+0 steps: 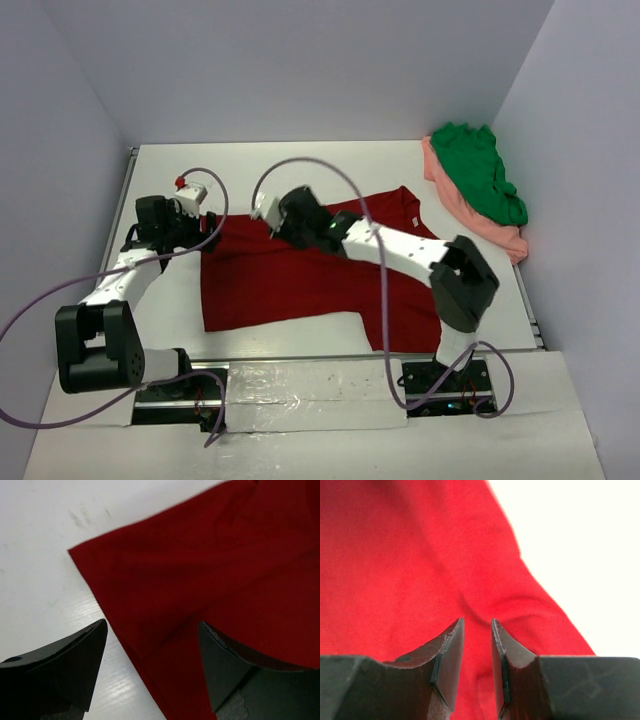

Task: Fold and stack the t-shirts
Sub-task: Fold the flattened tshirt in 1/3 of the way

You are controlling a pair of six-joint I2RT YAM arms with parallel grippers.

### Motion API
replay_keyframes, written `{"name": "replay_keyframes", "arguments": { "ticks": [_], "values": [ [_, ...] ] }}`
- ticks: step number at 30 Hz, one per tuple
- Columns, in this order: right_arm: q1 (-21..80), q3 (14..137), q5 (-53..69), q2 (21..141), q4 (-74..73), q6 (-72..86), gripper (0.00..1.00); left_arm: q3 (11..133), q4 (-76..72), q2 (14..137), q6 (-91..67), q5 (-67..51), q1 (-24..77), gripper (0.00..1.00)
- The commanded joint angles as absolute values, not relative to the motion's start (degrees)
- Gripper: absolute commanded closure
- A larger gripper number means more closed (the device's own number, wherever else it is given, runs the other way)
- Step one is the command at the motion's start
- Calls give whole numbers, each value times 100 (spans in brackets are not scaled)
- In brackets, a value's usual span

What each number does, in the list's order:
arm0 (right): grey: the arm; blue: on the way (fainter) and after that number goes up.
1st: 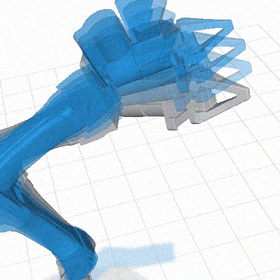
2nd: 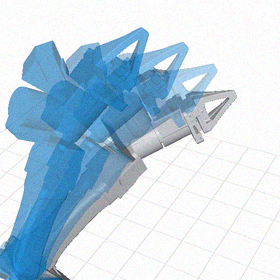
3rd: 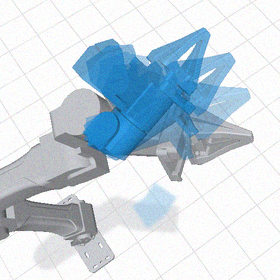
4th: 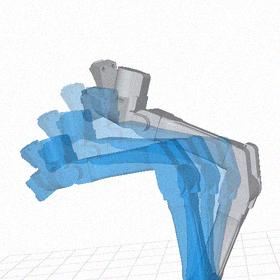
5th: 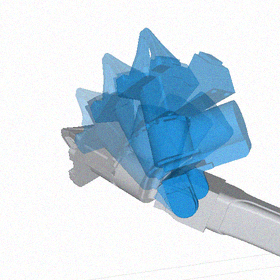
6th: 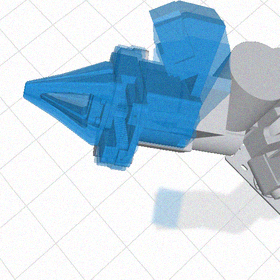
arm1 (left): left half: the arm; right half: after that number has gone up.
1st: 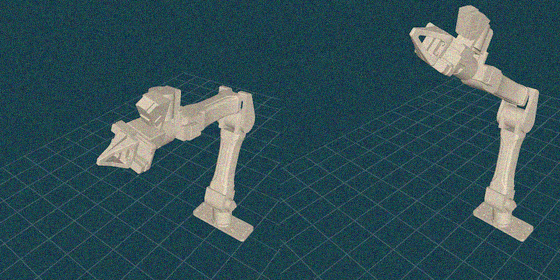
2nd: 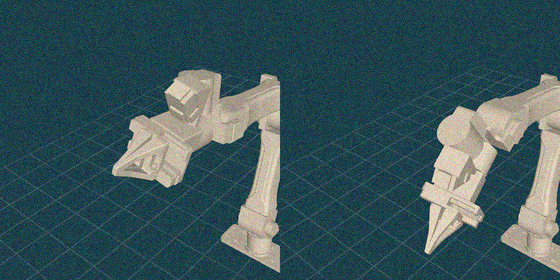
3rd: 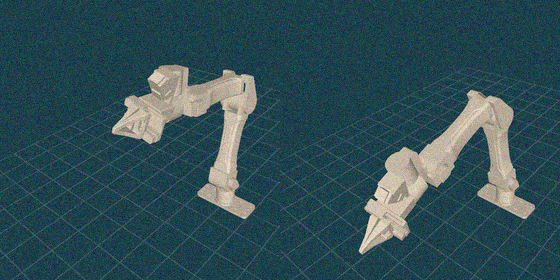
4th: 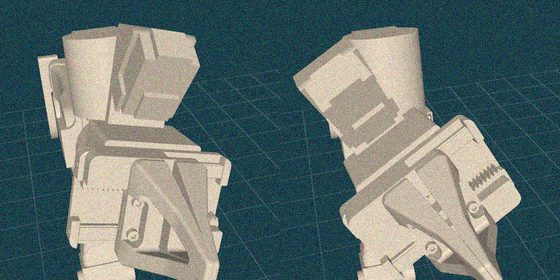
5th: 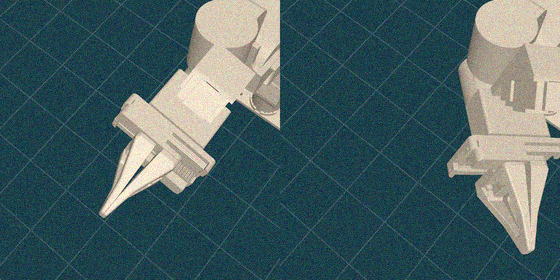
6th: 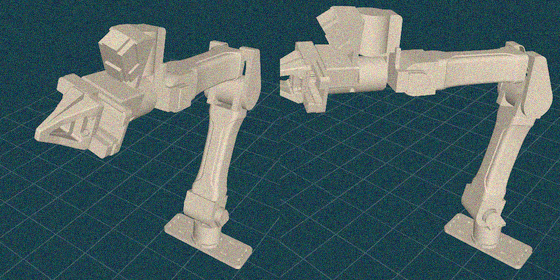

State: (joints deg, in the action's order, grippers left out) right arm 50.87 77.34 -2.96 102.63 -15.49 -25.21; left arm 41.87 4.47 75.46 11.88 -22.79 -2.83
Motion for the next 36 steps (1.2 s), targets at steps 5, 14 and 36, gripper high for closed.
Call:
{"name": "replay_keyframes", "arguments": {
  "ticks": [5, 14, 36],
  "values": [
    [3623, 9351, -50, 9660, -2759, -1214, 65, 4921, 1879, 7944, 1933, -2874, -308, 21],
    [2936, 8860, 343, 8904, -4253, -1433, 66, 5265, 3102, 8446, 2680, -2839, -299, 24],
    [2769, 7409, 9, 9870, -4869, -1222, 68, 4852, 2944, 8104, 2681, -2514, -308, 23]
  ]
}}
